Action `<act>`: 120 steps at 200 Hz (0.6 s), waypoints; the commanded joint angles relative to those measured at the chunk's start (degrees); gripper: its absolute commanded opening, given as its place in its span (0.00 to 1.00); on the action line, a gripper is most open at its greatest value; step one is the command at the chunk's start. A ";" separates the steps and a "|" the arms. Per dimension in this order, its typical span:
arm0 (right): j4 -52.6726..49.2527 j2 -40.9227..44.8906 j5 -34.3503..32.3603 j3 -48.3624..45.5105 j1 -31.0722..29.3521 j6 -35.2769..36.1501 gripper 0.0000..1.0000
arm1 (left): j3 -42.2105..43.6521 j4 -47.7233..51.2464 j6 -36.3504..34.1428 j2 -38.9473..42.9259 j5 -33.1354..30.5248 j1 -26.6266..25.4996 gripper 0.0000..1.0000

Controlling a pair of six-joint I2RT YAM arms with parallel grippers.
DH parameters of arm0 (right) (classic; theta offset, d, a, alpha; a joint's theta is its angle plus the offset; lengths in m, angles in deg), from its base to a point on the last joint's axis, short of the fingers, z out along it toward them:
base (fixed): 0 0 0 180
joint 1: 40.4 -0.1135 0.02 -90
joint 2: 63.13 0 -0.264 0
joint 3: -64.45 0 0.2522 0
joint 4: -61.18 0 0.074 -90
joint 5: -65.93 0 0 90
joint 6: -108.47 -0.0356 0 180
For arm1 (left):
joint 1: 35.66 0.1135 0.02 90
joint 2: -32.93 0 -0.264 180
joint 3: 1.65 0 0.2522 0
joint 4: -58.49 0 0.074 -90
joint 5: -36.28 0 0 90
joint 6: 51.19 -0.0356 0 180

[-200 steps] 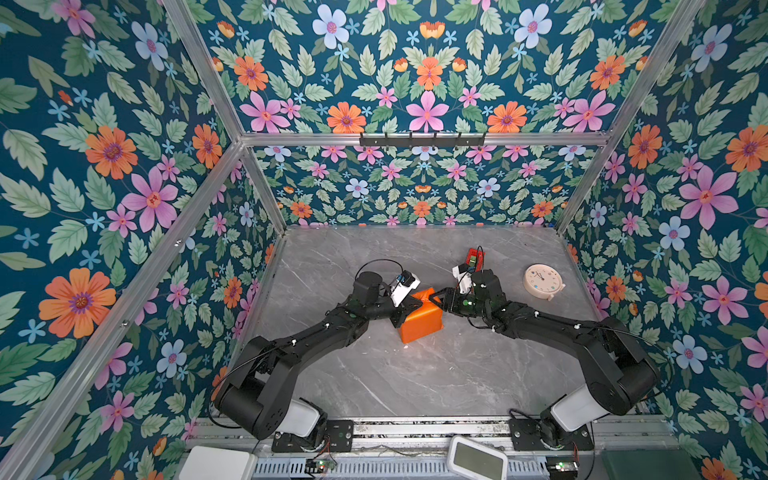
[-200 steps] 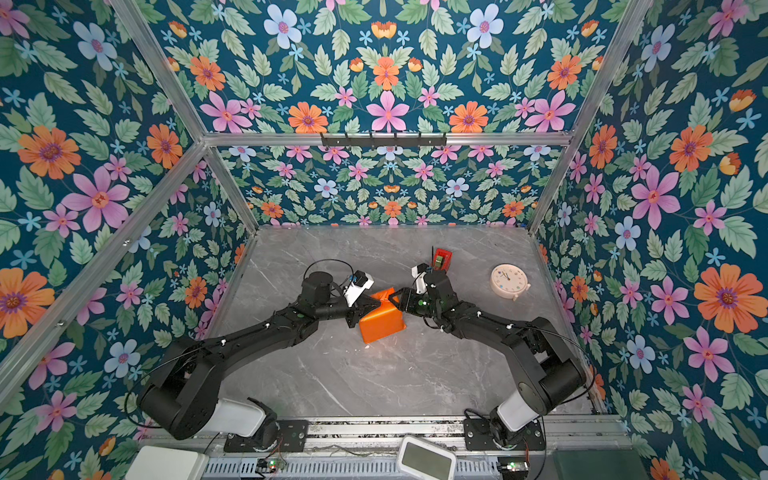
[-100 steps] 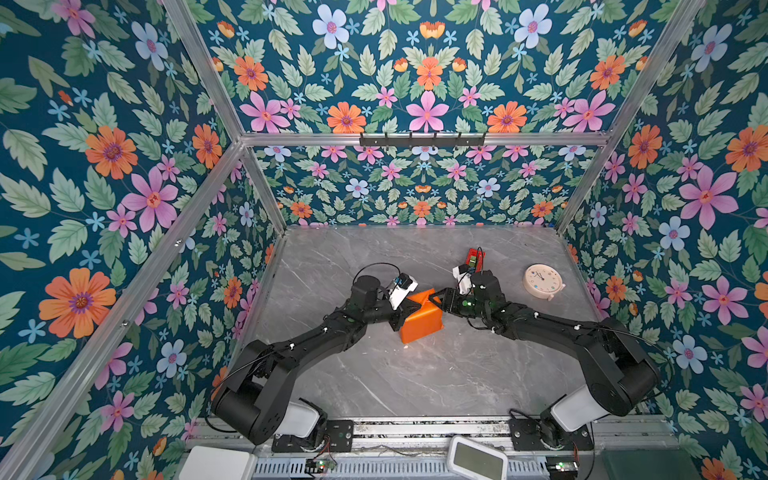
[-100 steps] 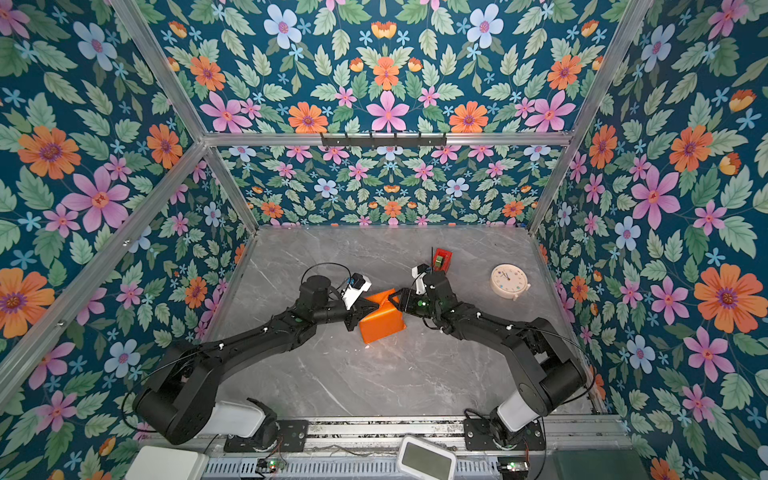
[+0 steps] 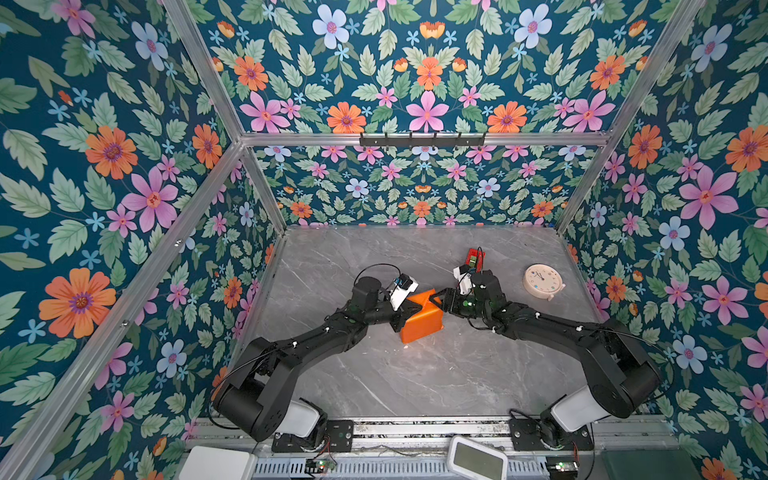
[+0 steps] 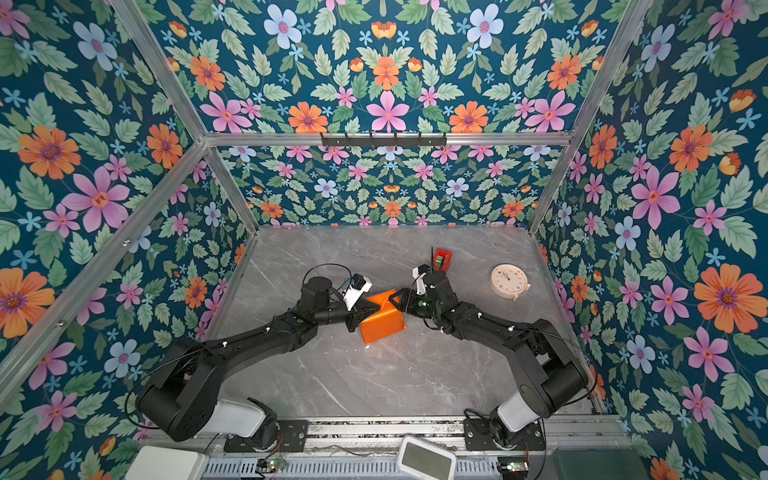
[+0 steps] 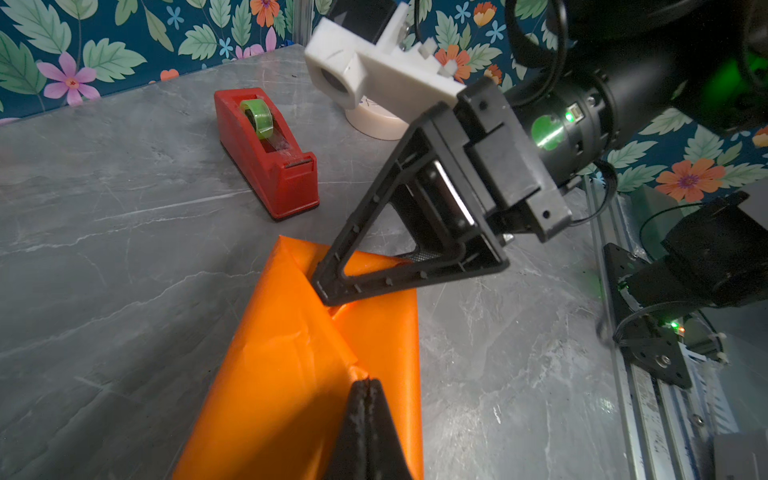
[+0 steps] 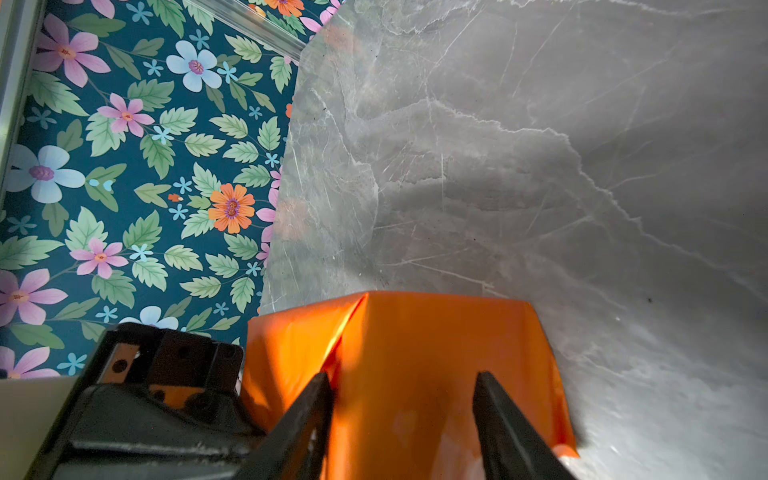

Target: Wrap the gift box in paper

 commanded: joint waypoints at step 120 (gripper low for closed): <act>-9.44 -1.10 2.02 8.60 -0.55 2.68 0.66 | -0.95 7.34 -1.83 -0.91 0.68 -0.18 0.00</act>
